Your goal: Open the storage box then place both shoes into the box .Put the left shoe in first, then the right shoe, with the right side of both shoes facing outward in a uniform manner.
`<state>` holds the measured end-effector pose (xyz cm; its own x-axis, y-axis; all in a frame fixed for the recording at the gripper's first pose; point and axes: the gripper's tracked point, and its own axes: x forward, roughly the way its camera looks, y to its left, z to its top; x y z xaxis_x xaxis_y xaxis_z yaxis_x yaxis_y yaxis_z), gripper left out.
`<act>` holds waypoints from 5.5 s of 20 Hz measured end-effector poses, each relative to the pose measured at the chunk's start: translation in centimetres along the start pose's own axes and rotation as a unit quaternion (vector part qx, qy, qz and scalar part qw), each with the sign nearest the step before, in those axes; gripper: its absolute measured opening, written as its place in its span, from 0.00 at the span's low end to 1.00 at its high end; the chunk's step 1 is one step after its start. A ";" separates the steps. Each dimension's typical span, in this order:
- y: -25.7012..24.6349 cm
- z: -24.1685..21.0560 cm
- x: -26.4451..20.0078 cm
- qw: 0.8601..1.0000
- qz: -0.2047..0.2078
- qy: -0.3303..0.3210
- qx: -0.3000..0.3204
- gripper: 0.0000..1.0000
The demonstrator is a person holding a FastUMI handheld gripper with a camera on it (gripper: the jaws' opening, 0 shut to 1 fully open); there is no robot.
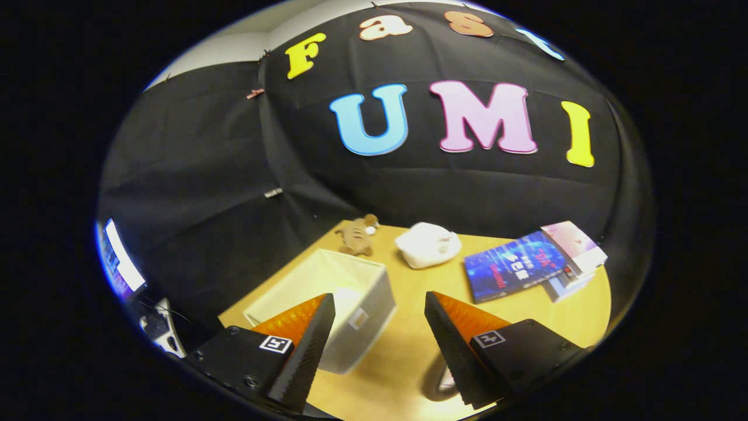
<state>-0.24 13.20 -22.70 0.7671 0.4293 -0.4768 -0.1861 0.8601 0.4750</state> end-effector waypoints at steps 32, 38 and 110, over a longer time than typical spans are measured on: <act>-16.6 -17.4 6.5 0.971 -0.179 0.156 0.026 0.05; -13.3 -9.9 3.8 0.975 -0.185 0.105 0.062 0.05; 16.0 -5.2 16.4 0.971 -0.056 0.158 0.170 0.98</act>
<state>6.22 35.44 -26.77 0.5341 0.4484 -0.7167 0.1422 0.7881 0.5989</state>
